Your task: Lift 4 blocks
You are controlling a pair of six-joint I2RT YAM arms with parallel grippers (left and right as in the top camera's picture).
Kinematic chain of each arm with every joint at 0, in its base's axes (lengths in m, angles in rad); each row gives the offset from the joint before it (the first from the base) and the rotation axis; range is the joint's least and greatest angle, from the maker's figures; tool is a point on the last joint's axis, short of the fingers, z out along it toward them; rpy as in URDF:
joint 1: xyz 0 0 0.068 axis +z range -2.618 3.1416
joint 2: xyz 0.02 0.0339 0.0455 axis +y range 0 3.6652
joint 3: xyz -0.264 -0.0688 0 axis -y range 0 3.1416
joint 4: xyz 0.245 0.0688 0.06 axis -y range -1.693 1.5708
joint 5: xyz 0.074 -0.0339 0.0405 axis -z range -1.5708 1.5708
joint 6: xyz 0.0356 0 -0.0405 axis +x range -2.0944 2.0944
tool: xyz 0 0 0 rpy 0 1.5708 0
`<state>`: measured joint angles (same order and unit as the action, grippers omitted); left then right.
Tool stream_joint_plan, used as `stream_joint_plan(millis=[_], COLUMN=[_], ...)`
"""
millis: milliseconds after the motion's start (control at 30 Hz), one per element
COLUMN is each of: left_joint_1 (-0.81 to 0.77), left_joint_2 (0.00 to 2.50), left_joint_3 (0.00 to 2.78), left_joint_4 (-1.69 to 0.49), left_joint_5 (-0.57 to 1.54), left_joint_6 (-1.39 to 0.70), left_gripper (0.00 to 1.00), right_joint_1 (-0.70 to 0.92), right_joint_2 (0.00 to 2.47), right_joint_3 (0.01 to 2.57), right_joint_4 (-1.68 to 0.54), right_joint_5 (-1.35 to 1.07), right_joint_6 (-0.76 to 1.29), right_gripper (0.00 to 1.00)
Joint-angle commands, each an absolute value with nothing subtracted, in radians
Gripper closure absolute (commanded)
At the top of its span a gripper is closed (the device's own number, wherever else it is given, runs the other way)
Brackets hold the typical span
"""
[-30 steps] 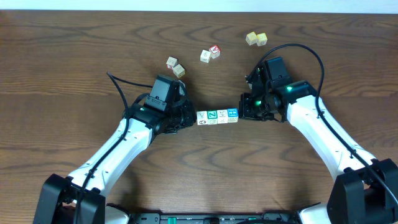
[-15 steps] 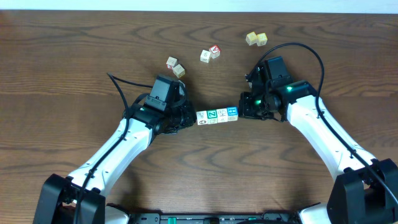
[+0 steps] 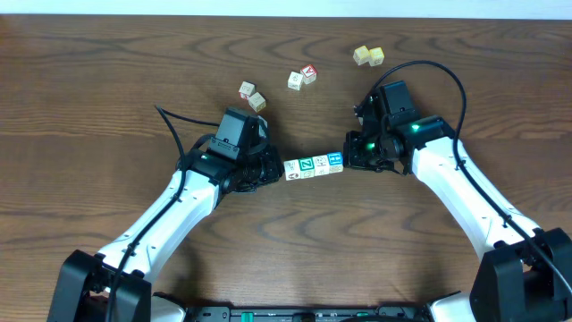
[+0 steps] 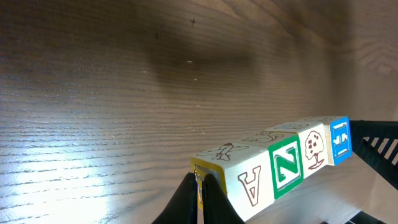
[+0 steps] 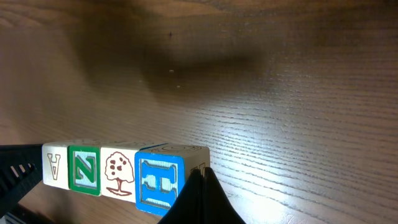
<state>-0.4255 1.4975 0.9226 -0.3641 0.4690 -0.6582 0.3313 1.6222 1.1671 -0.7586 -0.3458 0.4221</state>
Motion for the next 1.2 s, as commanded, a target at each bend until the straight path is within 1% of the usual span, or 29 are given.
stream_joint_plan(millis=[0, 433, 967, 1167], left_joint_1=[-0.451, -0.451, -0.451, -0.451], left_joint_2=[1.504, 1.518, 1.597, 1.619], left_joint_3=[0.967, 0.967, 0.967, 0.967], left_joint_4=[-0.340, -0.336, -0.331, -0.331], left_joint_5=[0.603, 0.575, 0.575, 0.576], left_joint_6=[-0.675, -0.678, -0.678, -0.678], left_gripper=[0.92, 0.93, 0.93, 0.93], right_joint_1=[0.393, 0.393, 0.402, 0.402], right_joint_2=[1.621, 1.622, 1.622, 1.621], right_joint_3=[1.162, 1.100, 1.093, 1.047], right_joint_4=[-0.749, -0.703, -0.695, -0.653], right_joint_5=[-0.532, -0.528, -0.527, -0.528], right_joint_6=[0.440, 0.441, 0.440, 0.448], right_gripper=[0.99, 0.99, 0.99, 0.99])
